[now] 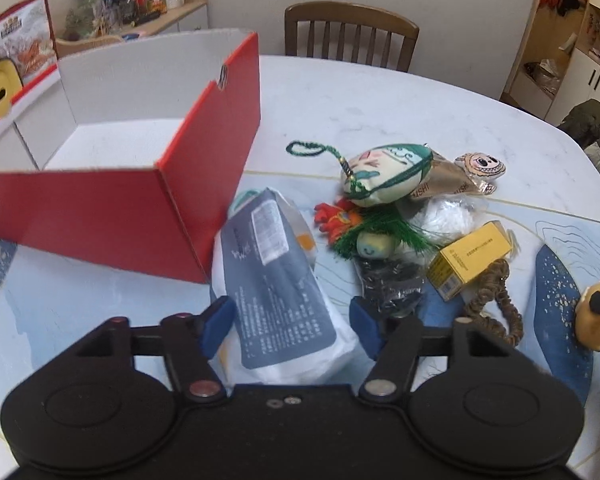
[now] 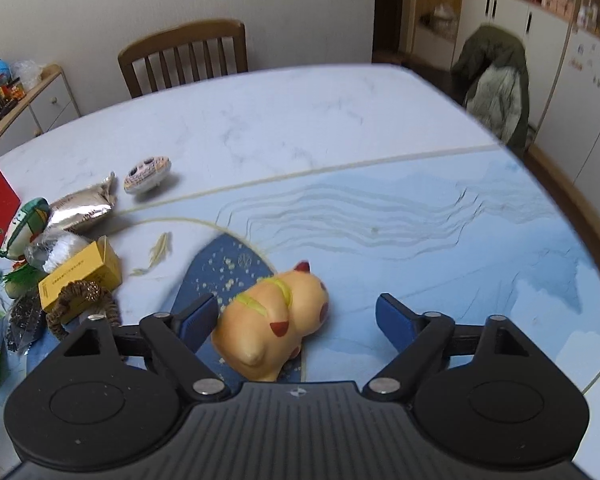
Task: Organize objects
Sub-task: 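Reach the left tool to the clear bag and the right tool to the yellow plush cat, then grasp the clear bag with the left tool while the right tool grasps the yellow plush cat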
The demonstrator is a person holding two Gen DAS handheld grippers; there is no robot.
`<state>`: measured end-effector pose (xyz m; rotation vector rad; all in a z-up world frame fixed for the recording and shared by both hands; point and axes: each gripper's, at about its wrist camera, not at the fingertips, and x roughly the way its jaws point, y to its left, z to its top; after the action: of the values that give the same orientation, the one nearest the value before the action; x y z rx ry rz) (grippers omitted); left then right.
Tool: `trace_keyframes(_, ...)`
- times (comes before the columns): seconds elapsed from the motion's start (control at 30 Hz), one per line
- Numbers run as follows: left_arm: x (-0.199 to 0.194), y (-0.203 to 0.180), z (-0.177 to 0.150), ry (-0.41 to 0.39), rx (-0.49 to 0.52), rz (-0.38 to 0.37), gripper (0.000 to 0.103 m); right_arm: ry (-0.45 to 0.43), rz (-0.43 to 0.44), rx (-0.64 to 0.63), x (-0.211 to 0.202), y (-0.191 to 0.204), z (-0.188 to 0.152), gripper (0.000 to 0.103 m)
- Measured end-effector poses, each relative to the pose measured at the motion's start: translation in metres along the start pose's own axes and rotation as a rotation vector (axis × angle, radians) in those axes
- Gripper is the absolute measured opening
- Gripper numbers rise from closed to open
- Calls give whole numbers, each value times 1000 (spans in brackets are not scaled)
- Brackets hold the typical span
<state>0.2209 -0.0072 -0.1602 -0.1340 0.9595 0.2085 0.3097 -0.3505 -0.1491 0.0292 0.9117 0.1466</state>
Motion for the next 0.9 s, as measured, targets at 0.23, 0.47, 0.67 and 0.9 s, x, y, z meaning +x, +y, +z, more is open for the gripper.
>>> trace_keyframes(0.23, -4, -2, 0, -18, -12, -10, 43, 66, 85, 43, 10, 3, -3, 68)
trace_keyframes(0.47, -10, 2, 0, -41, -37, -49, 25, 83, 128, 48, 9, 3, -6, 48)
trace_keyframes(0.67, -16, 4, -3, -57, -40, -73, 15, 70, 145, 44, -2, -2, -7, 47)
trace_keyframes(0.9, -26, 14, -8, -51, -77, -140, 13, 62, 194, 15, -24, 1, -9, 47)
